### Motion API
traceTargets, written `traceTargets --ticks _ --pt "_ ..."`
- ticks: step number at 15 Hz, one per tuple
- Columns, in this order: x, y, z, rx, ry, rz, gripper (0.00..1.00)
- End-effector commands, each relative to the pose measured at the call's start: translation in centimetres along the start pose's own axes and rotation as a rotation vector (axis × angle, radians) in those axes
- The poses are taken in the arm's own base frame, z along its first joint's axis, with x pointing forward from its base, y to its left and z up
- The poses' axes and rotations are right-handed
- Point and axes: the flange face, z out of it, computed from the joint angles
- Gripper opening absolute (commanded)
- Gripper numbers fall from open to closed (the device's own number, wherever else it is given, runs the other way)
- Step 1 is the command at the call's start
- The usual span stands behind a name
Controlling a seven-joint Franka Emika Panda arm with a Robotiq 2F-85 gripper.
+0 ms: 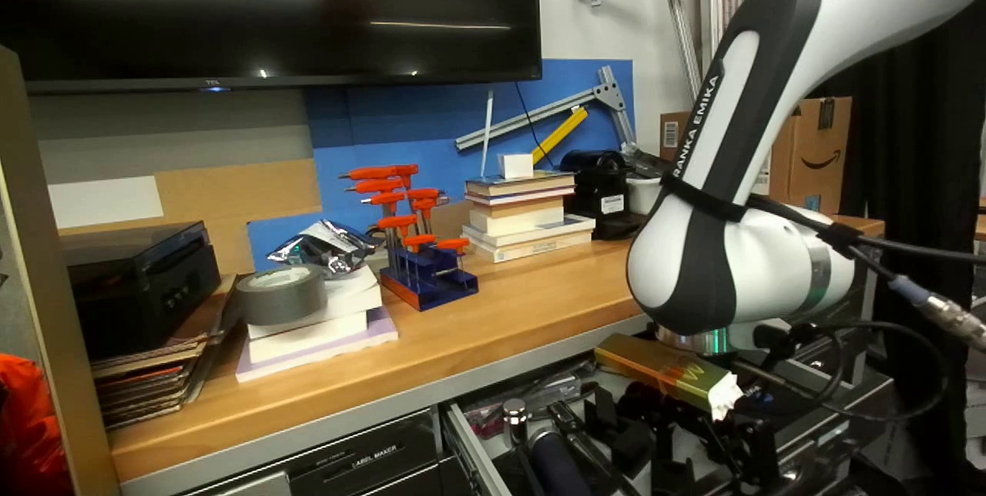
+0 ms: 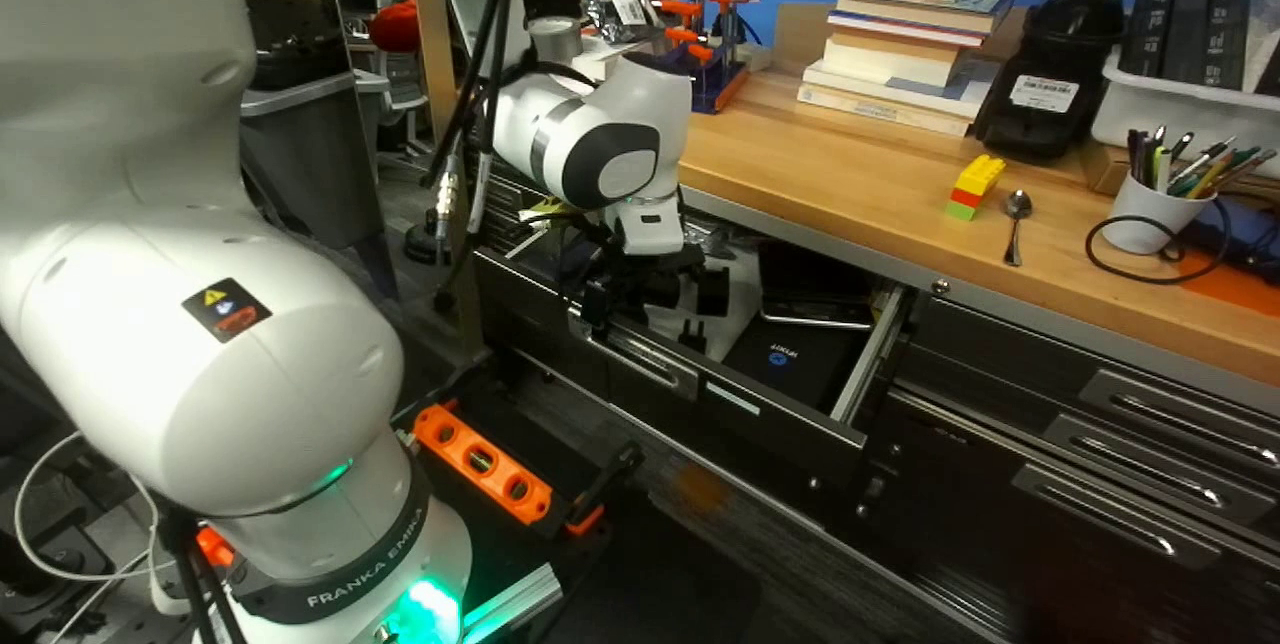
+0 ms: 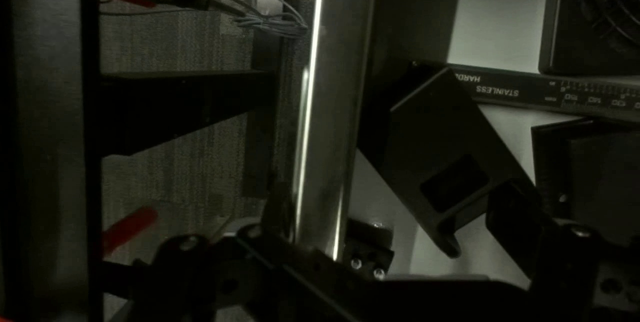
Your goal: Pick up the black objects from the counter and put them in the open drawer and close it
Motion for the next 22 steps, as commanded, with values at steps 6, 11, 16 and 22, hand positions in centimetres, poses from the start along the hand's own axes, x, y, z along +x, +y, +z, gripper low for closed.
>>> traceTargets --ticks 6,11,16,22 --pt "-3.2 -12.0 -0.7 0.159 0.008 -0.193 1.00" --pt "-4.8 -14.1 -4.4 0.159 0.119 -0.285 1.00" --pt "-6.7 -14.3 -9.3 0.105 0.263 -0.366 1.00" --pt "-8.0 -12.7 -14.0 -0.049 0.372 -0.353 1.00"
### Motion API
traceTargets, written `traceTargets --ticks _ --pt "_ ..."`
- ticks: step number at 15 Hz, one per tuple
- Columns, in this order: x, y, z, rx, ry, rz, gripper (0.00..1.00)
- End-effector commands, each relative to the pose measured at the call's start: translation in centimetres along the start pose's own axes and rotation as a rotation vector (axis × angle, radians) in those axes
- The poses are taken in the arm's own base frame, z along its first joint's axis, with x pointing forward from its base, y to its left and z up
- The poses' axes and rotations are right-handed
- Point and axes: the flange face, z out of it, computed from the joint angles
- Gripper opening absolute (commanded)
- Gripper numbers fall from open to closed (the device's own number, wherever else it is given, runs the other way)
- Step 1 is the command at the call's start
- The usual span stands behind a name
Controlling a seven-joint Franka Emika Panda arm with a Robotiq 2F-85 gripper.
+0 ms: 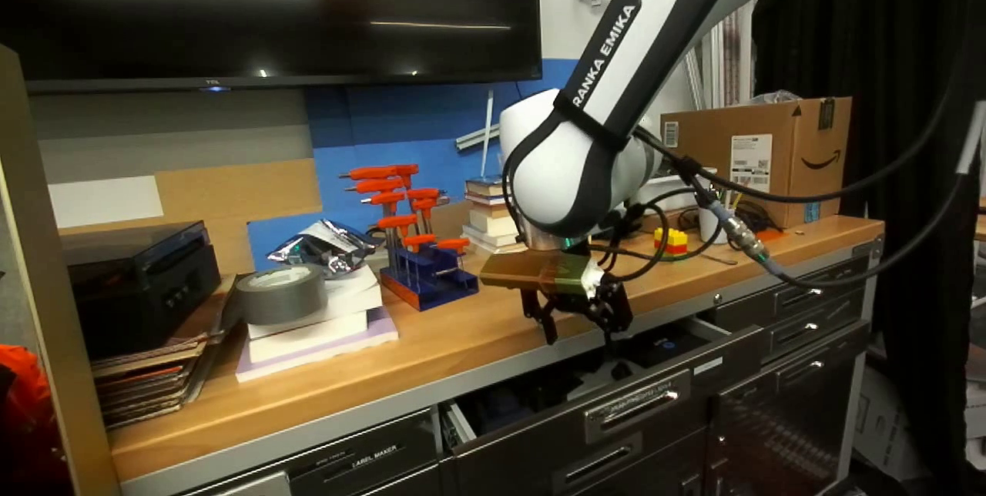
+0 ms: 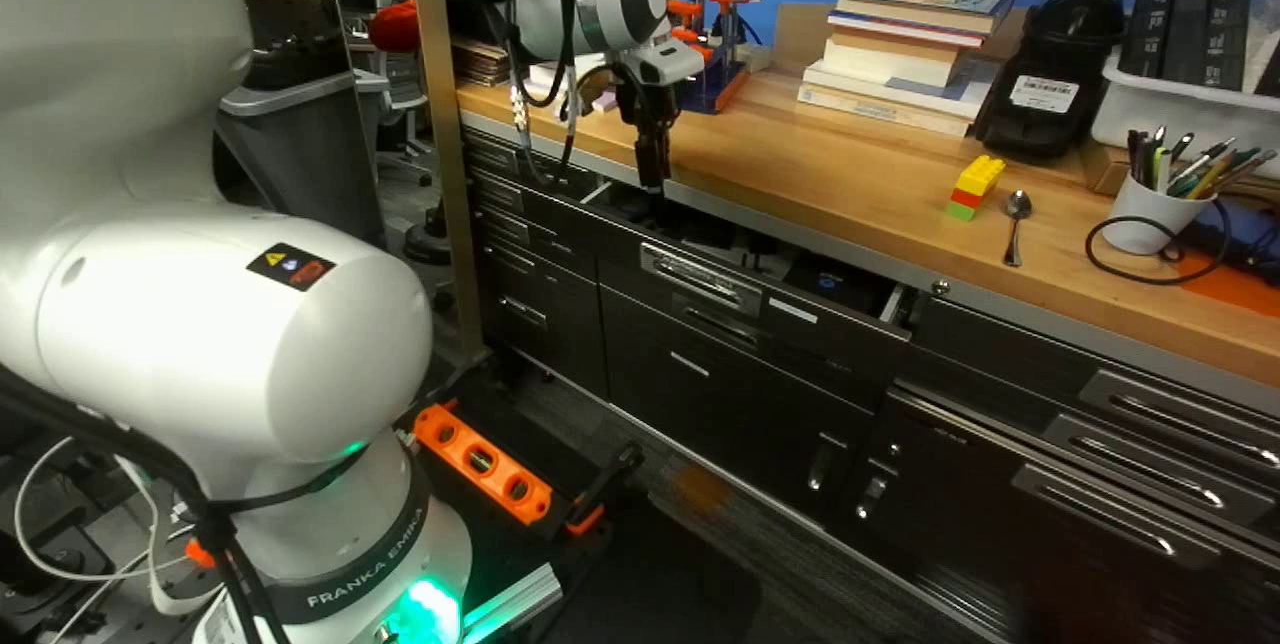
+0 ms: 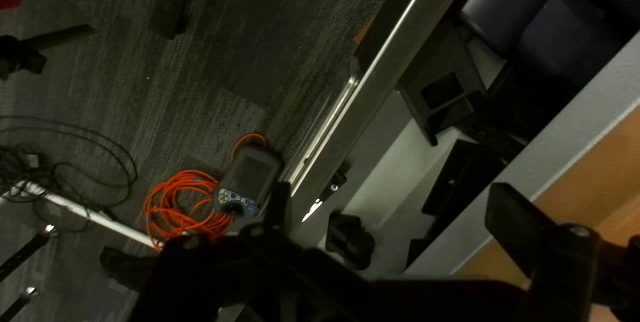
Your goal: Pick up the black objects from the counter and put them in the open drawer and close it
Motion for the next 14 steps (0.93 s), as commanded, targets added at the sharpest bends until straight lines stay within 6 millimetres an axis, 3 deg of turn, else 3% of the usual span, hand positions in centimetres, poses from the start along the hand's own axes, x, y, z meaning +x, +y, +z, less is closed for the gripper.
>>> traceTargets --ticks 1,6,14 --pt "0.0 1.4 -2.8 -0.150 0.035 0.031 1.00" --pt "-0.5 4.3 -1.8 -0.352 -0.019 0.072 1.00" --pt "-0.8 8.7 5.2 -0.475 -0.218 0.167 1.00"
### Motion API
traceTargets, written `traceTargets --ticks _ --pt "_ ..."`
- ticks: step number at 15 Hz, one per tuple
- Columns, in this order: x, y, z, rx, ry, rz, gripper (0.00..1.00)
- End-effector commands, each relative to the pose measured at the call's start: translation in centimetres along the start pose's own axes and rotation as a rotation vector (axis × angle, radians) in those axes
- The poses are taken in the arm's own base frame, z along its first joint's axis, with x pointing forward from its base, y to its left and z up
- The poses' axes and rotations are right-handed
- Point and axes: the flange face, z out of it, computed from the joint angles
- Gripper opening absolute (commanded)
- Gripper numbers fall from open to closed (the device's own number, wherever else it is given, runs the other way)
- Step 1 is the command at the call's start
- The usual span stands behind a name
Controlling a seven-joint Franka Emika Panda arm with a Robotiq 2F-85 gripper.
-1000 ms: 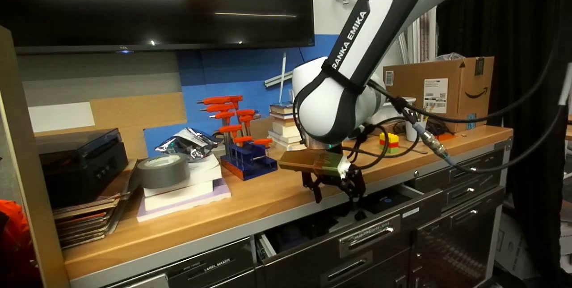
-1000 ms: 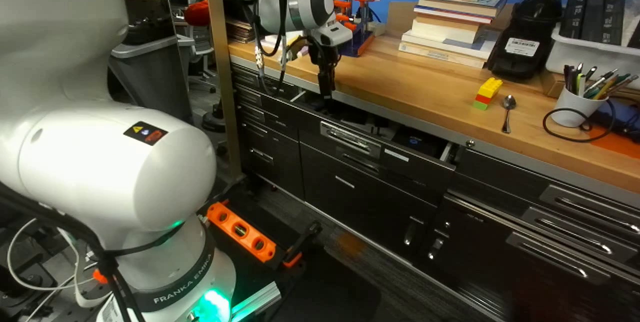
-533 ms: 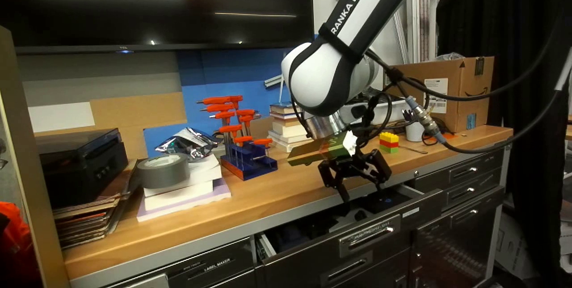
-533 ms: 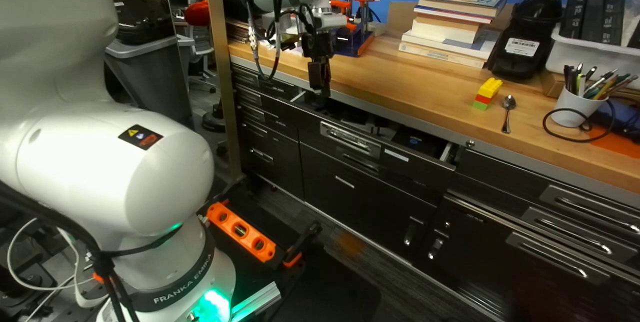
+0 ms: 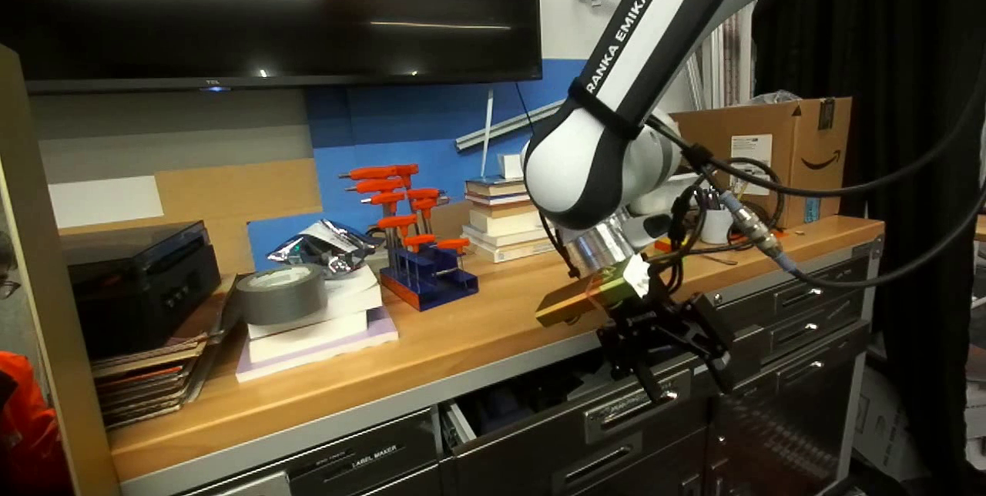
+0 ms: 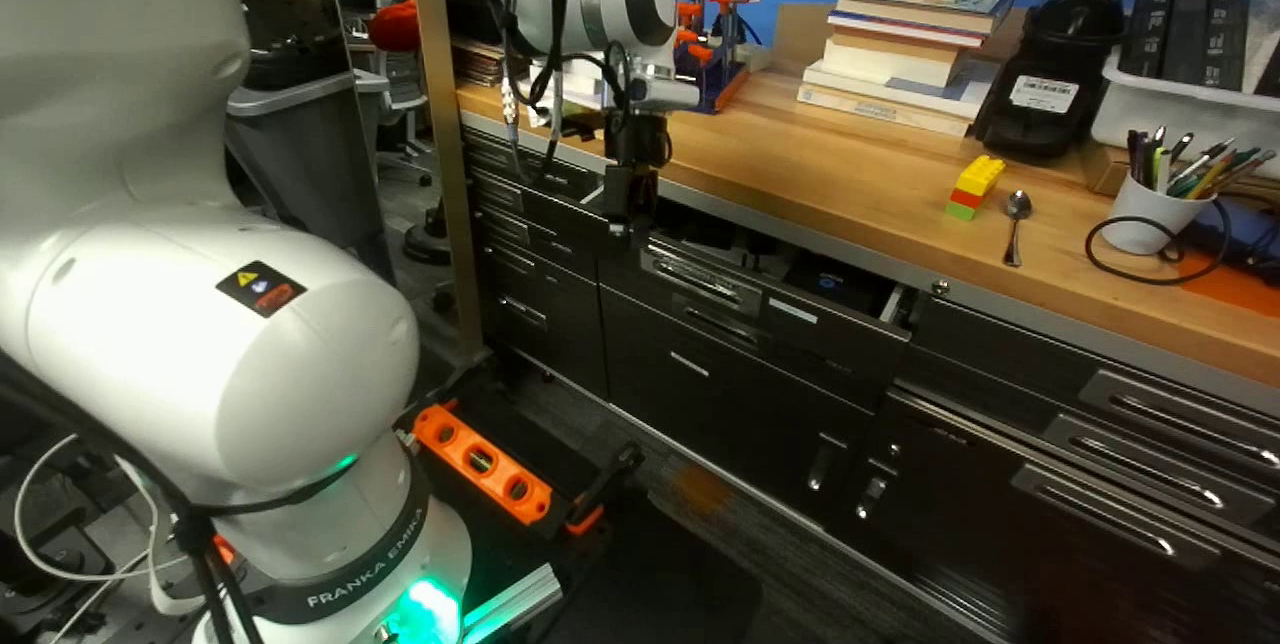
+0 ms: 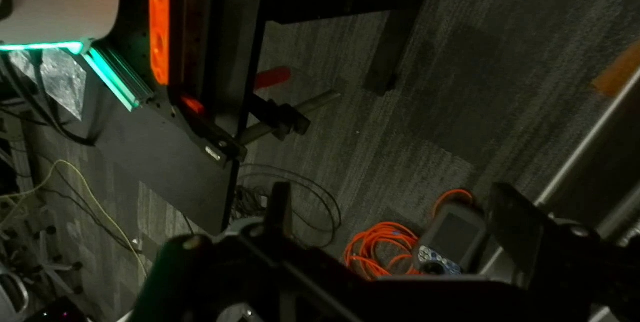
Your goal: Pick up the black objects from the counter and put them in the open drawer and close it
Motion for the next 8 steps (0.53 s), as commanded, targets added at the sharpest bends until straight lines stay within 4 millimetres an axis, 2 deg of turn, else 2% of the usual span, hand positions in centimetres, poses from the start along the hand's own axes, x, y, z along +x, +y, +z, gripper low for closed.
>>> traceTargets --ticks 1,4,8 --pt "0.2 0.5 3.4 -0.018 -0.119 0.039 1.00" --pt "0.4 0.1 6.8 -0.002 -0.213 0.077 1.00" --pt "0.3 -2.6 10.0 0.097 -0.310 0.071 1.00"
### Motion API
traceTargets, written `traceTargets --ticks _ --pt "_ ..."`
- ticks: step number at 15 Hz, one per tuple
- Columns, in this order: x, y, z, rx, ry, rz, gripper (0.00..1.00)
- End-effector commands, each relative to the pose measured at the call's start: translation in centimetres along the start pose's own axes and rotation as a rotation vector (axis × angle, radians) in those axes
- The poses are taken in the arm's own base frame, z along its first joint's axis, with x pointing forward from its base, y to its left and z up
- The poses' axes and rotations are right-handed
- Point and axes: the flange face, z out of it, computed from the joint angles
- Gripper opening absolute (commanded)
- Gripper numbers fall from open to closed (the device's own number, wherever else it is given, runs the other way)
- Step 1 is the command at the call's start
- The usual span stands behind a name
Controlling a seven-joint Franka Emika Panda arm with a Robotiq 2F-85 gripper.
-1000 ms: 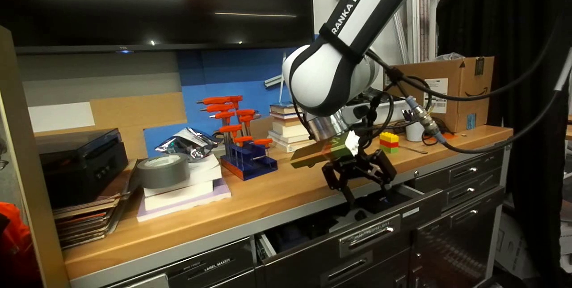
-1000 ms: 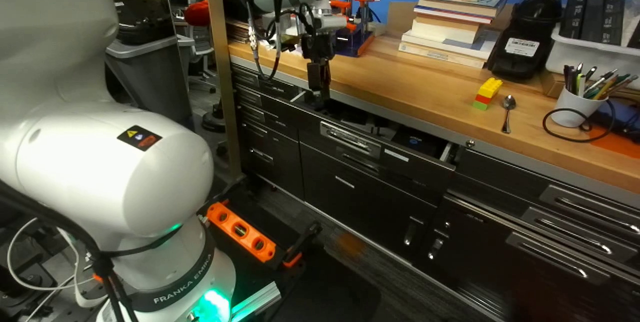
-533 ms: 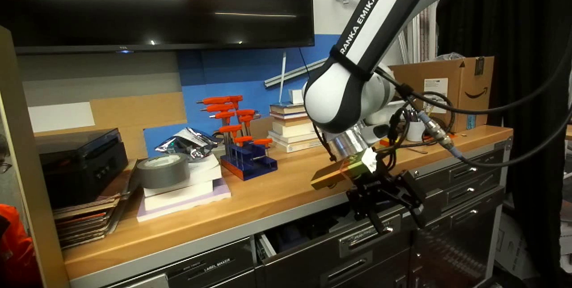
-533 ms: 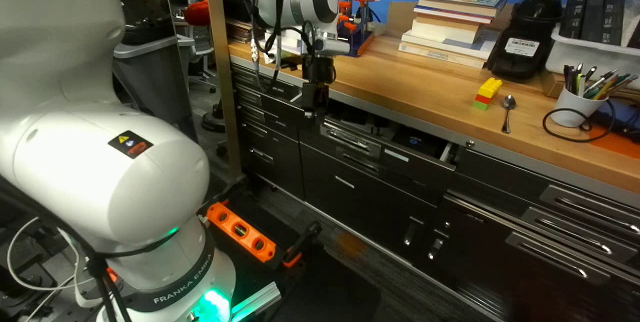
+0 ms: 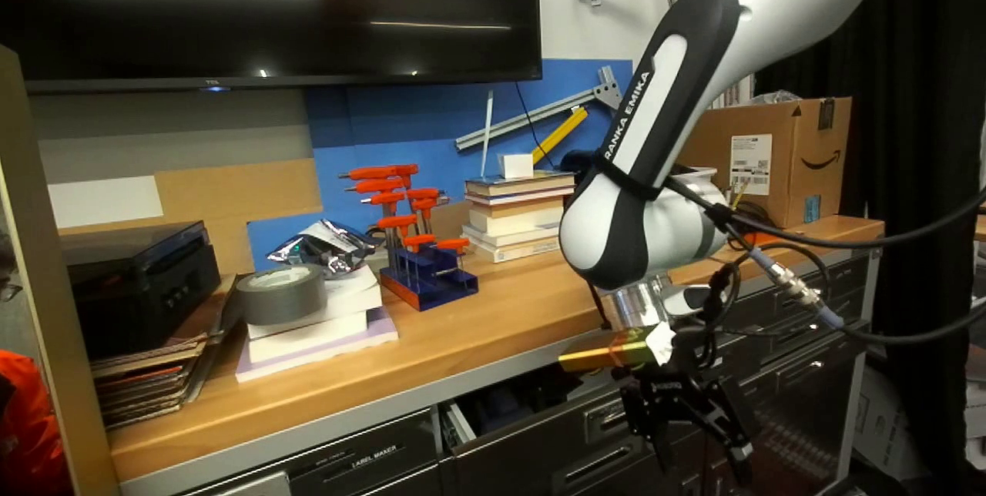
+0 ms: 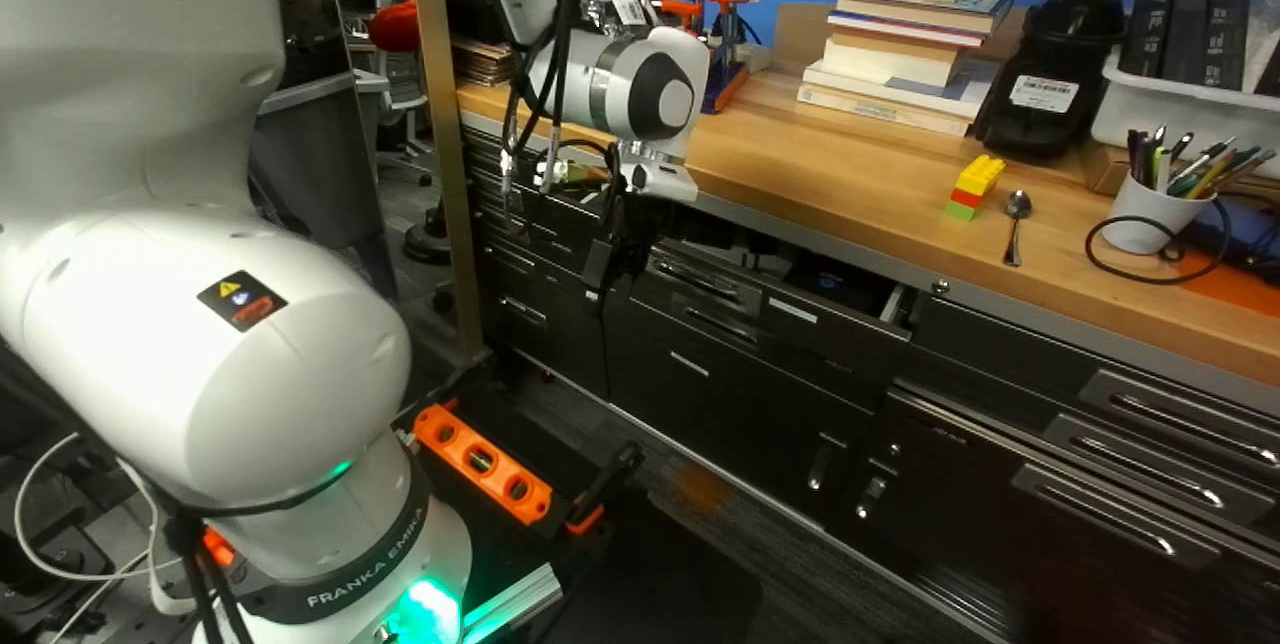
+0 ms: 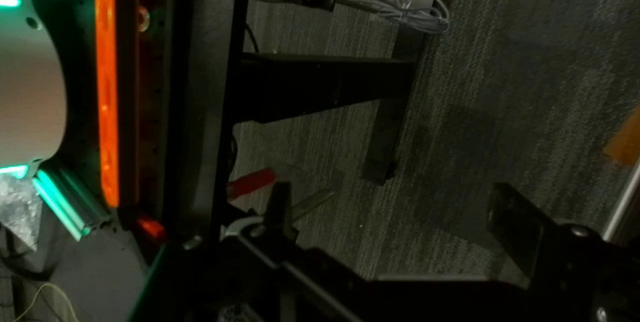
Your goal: Pick up the black objects from the counter and put them in the open drawer and close it
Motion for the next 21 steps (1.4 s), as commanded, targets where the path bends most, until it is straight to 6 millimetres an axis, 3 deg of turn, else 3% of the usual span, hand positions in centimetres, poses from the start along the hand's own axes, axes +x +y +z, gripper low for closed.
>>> traceTargets --ticks 1,6,17,21 --pt "0.1 -2.7 1.9 0.094 -0.081 -0.027 1.00" --pt "-0.5 -6.9 1.6 0.270 -0.075 -0.030 1.00" --pt "-2.2 -11.0 -0.3 0.545 -0.063 0.045 1.00" --pt "-2.6 -11.0 -0.8 0.555 -0.051 0.025 1.00"
